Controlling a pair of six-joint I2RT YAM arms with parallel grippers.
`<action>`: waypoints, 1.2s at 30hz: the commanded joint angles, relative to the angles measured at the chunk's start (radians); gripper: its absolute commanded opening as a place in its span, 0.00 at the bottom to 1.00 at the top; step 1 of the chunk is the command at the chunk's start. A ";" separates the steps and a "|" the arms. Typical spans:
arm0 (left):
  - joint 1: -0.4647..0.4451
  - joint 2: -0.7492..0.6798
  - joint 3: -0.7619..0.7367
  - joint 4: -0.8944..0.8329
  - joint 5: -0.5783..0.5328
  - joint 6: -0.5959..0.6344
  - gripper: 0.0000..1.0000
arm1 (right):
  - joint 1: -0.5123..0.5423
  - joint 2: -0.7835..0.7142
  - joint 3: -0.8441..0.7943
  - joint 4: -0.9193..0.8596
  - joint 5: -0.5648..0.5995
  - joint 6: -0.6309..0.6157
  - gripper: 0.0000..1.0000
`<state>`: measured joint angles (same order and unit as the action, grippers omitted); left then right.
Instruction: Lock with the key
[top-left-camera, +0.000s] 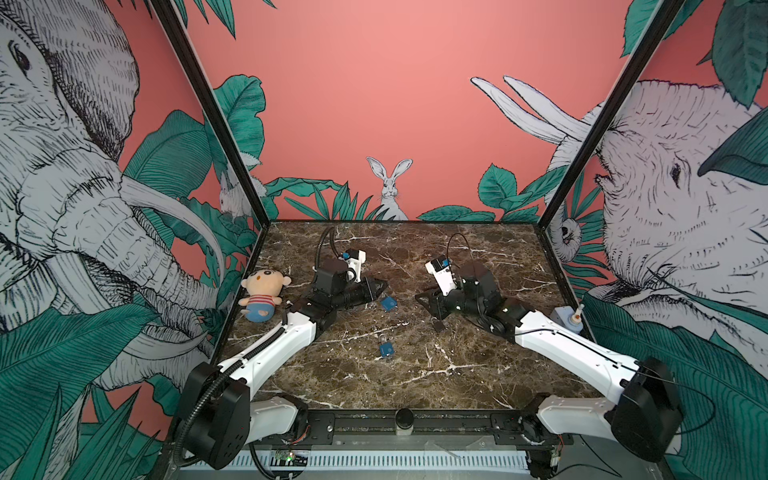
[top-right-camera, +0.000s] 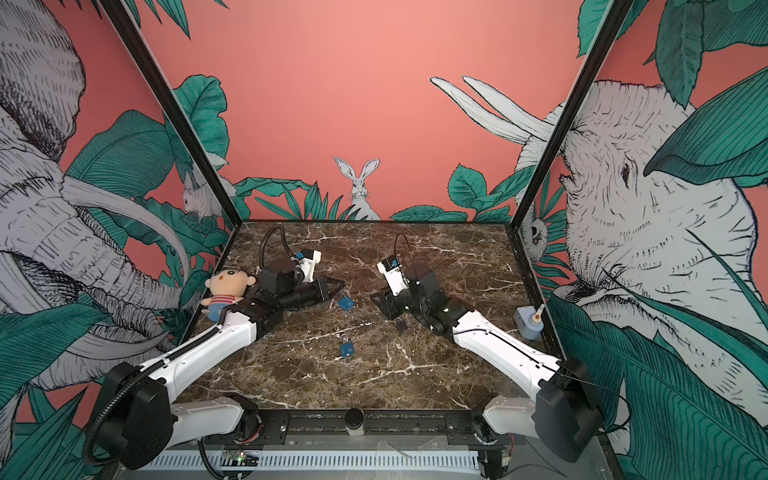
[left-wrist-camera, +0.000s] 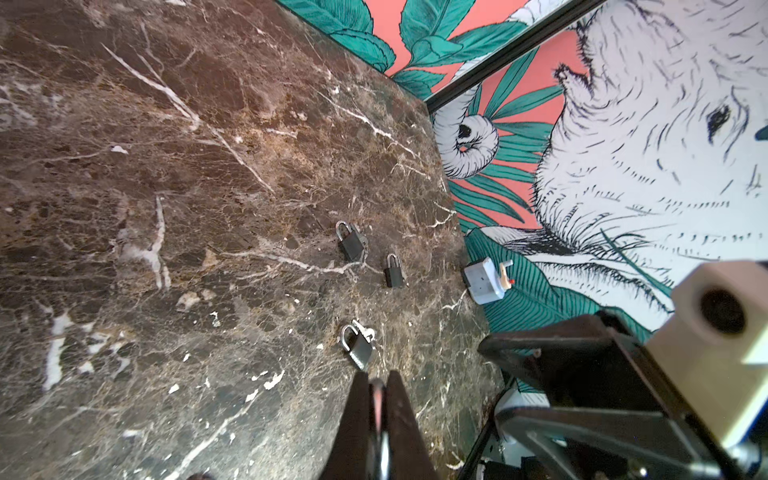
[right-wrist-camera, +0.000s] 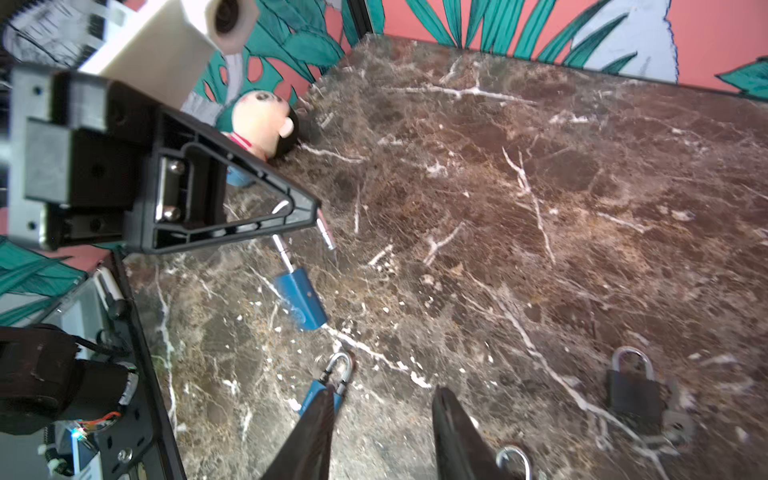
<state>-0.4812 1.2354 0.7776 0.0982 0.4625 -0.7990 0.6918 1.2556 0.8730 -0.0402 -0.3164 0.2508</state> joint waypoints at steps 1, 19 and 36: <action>-0.002 -0.035 0.049 0.060 -0.014 -0.097 0.00 | 0.007 -0.030 -0.041 0.130 -0.009 0.010 0.41; -0.026 -0.110 0.049 0.168 -0.037 -0.301 0.00 | 0.074 0.035 0.017 0.228 -0.090 -0.065 0.45; -0.037 -0.106 0.066 0.205 -0.001 -0.349 0.00 | 0.050 0.120 0.100 0.278 -0.143 -0.066 0.44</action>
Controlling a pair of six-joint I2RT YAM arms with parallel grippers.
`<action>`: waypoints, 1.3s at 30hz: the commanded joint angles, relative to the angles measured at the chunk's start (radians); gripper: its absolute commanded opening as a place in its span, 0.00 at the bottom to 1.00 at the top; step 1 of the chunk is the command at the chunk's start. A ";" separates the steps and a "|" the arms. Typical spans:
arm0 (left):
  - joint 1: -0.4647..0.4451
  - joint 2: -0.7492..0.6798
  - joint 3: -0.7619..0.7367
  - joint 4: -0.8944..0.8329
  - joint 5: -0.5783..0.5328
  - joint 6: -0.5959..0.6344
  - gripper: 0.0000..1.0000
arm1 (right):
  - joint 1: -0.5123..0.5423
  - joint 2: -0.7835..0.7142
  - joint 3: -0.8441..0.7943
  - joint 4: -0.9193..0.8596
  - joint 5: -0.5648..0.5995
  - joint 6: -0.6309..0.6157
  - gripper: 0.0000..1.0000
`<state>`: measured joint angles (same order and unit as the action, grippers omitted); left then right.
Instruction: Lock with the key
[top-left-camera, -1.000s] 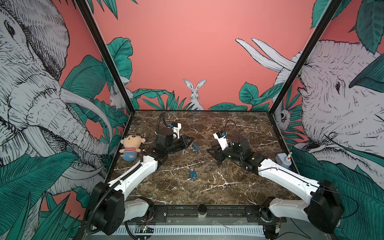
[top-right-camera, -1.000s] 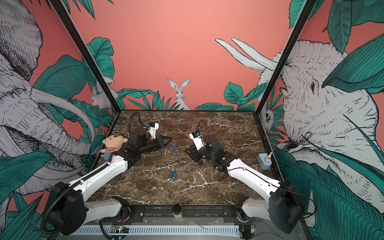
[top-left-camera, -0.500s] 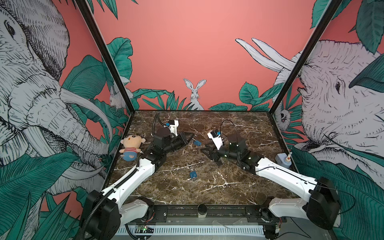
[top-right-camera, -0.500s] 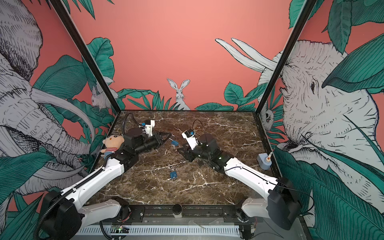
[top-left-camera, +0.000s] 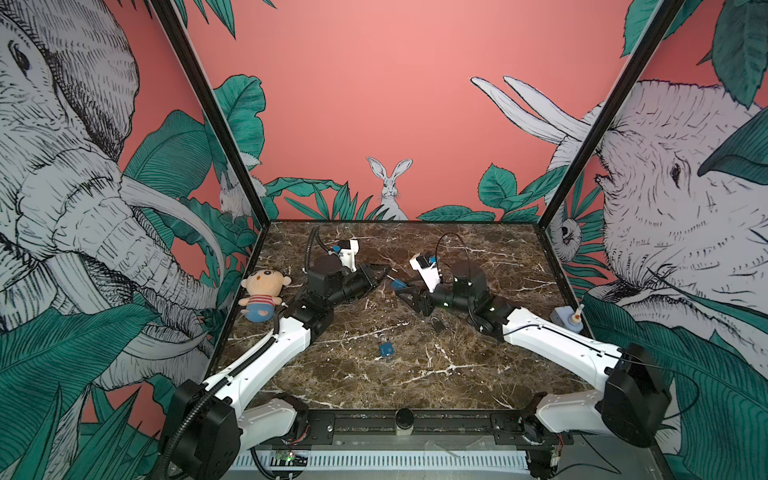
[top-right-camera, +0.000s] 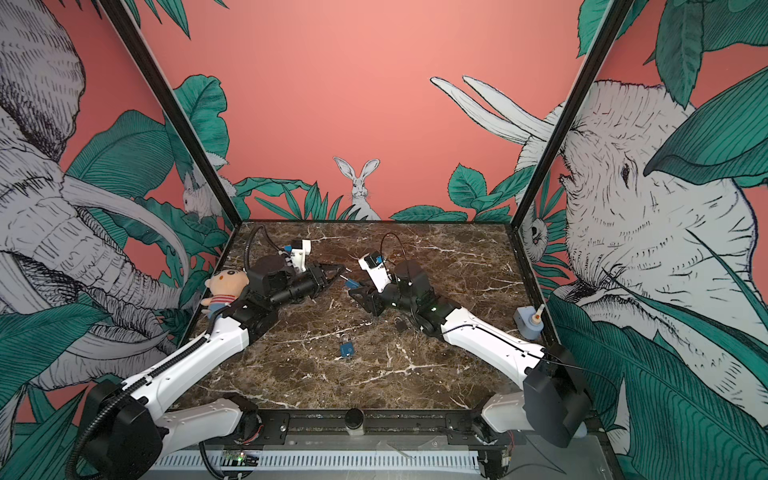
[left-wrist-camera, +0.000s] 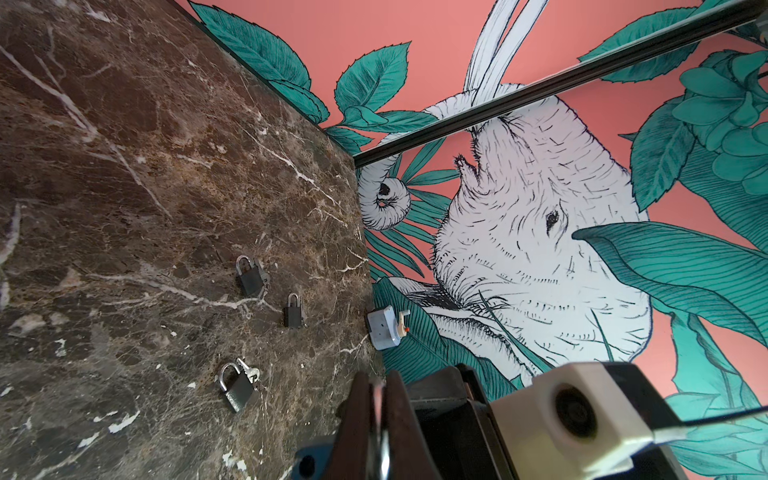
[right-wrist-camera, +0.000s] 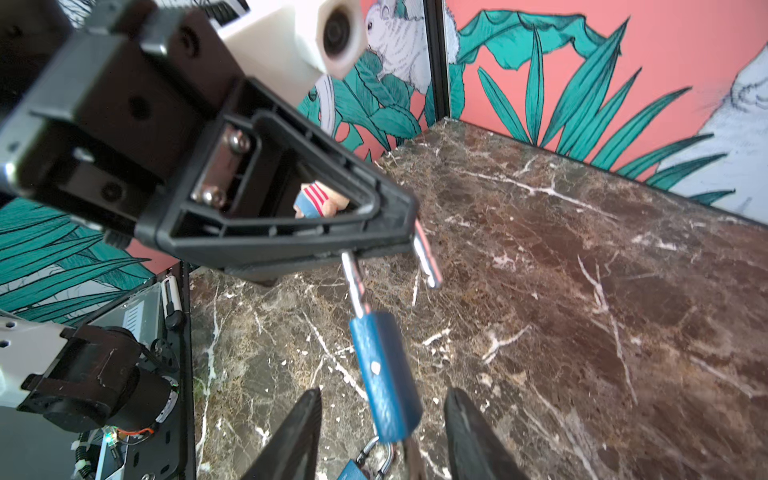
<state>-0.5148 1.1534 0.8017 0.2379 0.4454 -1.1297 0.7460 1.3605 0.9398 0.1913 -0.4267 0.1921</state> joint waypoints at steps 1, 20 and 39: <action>-0.003 -0.021 0.042 0.067 0.015 -0.020 0.00 | -0.005 0.018 0.039 0.045 -0.040 -0.006 0.42; -0.004 -0.004 0.049 0.110 0.032 -0.050 0.00 | -0.010 0.026 0.056 0.047 -0.049 -0.003 0.29; -0.004 0.002 0.035 0.110 0.032 -0.048 0.00 | -0.017 0.031 0.069 0.062 -0.048 0.001 0.30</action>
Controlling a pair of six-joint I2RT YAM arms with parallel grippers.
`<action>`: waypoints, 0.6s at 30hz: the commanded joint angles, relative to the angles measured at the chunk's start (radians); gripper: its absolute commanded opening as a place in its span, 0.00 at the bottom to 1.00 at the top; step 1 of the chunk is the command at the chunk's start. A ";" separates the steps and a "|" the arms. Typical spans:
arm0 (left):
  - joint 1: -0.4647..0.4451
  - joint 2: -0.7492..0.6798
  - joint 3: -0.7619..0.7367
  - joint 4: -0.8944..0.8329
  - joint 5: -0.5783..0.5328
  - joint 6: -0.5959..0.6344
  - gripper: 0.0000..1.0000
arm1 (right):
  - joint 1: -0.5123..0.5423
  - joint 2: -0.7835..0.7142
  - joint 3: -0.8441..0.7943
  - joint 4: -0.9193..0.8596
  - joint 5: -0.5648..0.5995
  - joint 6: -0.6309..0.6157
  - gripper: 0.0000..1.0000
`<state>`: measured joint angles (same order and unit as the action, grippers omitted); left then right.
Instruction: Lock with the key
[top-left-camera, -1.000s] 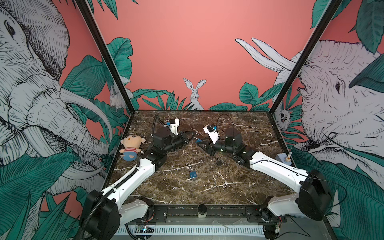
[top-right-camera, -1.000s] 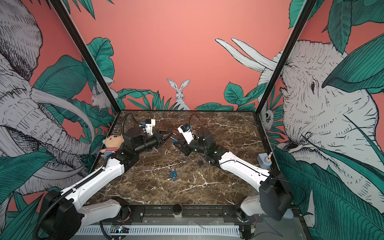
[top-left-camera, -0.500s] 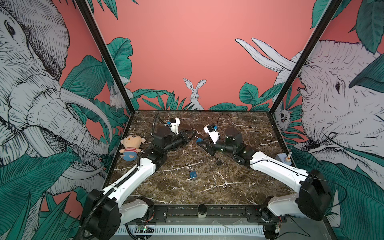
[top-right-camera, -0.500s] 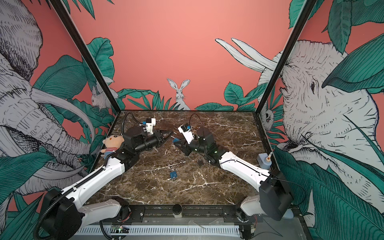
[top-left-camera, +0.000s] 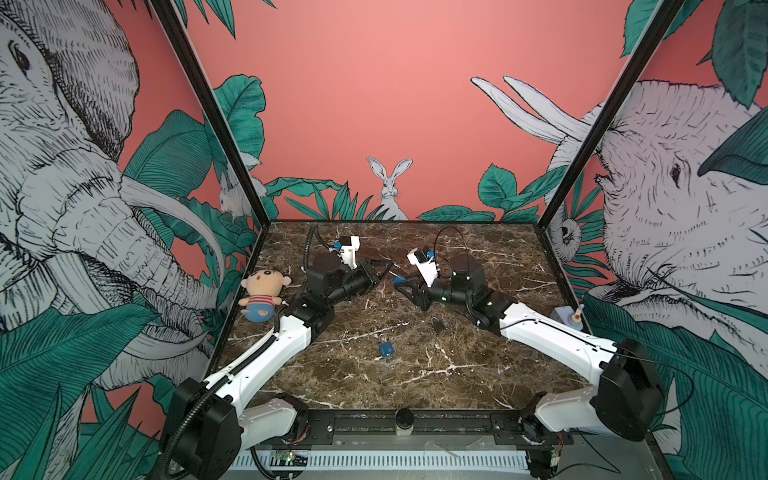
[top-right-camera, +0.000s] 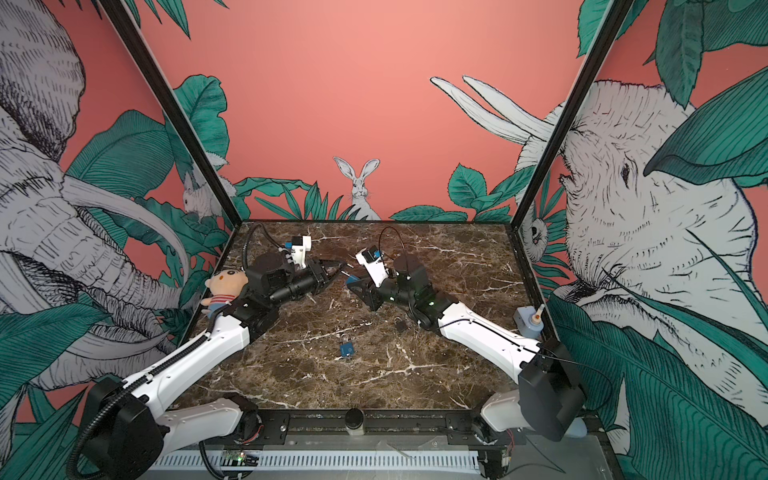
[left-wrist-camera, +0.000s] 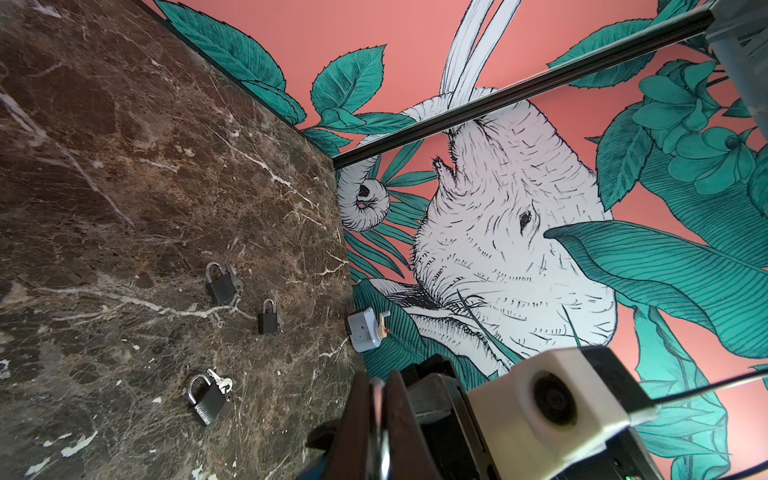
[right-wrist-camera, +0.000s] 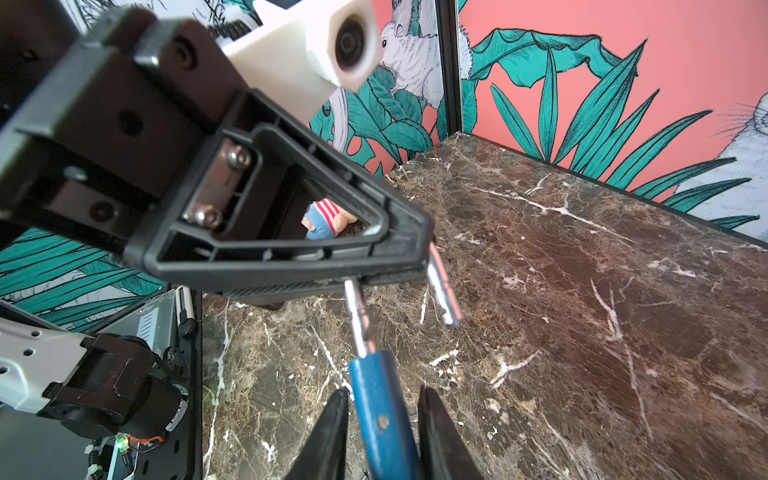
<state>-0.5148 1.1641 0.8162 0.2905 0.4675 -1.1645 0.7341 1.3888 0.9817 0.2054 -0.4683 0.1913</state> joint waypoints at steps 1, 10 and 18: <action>-0.003 -0.007 0.019 0.056 0.010 -0.013 0.00 | -0.005 0.004 0.029 0.048 -0.006 0.002 0.30; -0.003 -0.004 0.017 0.065 0.008 -0.017 0.00 | -0.006 0.018 0.043 0.034 -0.018 0.002 0.11; -0.001 -0.013 0.017 0.034 -0.022 0.020 0.00 | -0.013 -0.004 0.048 -0.015 -0.010 -0.009 0.00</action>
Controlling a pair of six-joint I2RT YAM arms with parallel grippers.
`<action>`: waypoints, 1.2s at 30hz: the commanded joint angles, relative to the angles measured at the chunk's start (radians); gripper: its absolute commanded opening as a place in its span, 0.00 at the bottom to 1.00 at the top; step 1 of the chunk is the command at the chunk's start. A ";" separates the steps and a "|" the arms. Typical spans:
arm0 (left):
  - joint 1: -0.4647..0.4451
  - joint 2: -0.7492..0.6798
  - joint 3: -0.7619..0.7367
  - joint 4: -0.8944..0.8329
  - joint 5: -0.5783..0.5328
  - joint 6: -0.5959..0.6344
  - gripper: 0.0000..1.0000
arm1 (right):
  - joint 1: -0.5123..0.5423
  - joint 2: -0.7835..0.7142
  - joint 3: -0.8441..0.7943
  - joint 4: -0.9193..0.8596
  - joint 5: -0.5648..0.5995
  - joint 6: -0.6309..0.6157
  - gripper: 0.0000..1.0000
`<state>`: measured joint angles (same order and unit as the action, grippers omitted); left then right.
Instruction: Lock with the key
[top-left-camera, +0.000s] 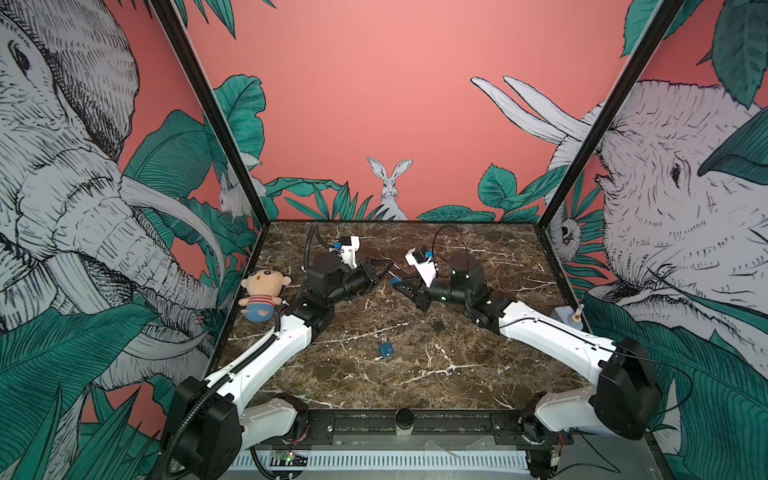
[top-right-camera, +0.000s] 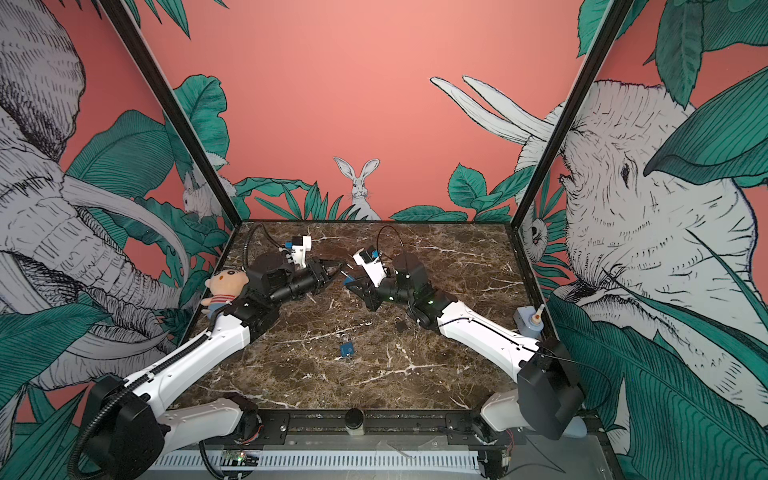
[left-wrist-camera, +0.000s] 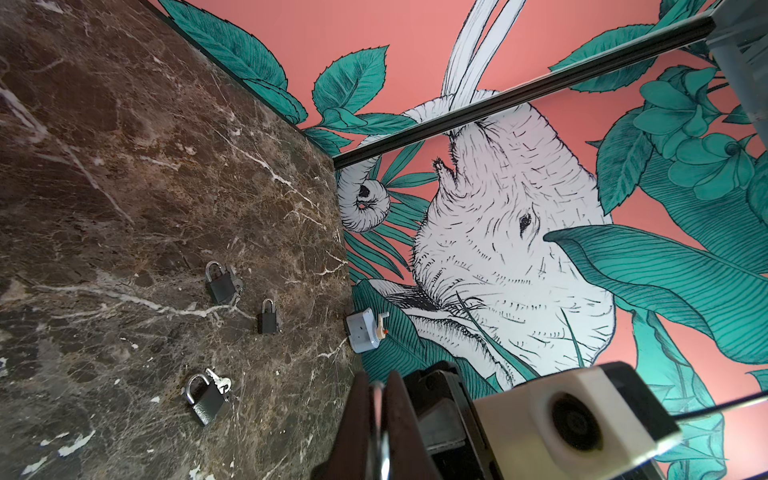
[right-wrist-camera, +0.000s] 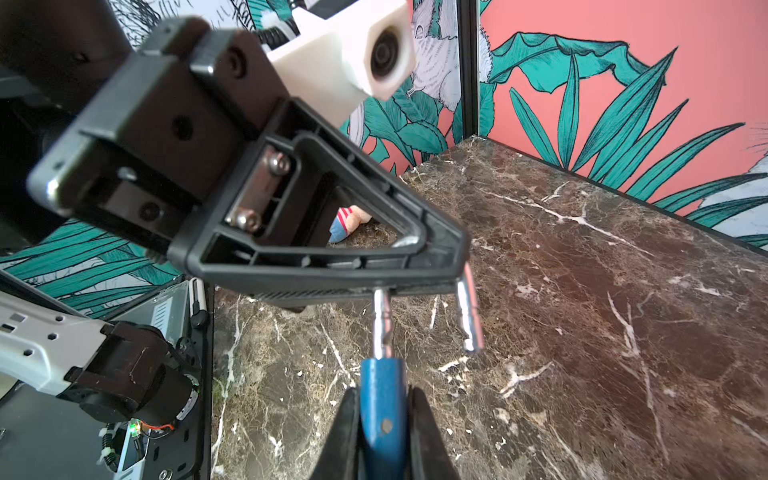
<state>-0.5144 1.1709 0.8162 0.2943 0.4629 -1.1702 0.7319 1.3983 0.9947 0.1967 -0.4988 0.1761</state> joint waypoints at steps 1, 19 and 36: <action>0.001 -0.025 0.024 0.007 -0.022 0.041 0.08 | -0.011 -0.020 0.041 -0.029 0.022 0.002 0.00; 0.122 -0.123 0.117 -0.285 0.081 0.539 0.41 | -0.012 -0.103 0.192 -0.477 -0.129 -0.105 0.00; 0.099 -0.080 0.094 -0.175 0.379 0.531 0.41 | -0.034 -0.057 0.268 -0.524 -0.268 -0.046 0.00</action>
<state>-0.4099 1.1000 0.9131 0.0807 0.7784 -0.6567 0.7101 1.3327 1.2320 -0.3782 -0.7143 0.1081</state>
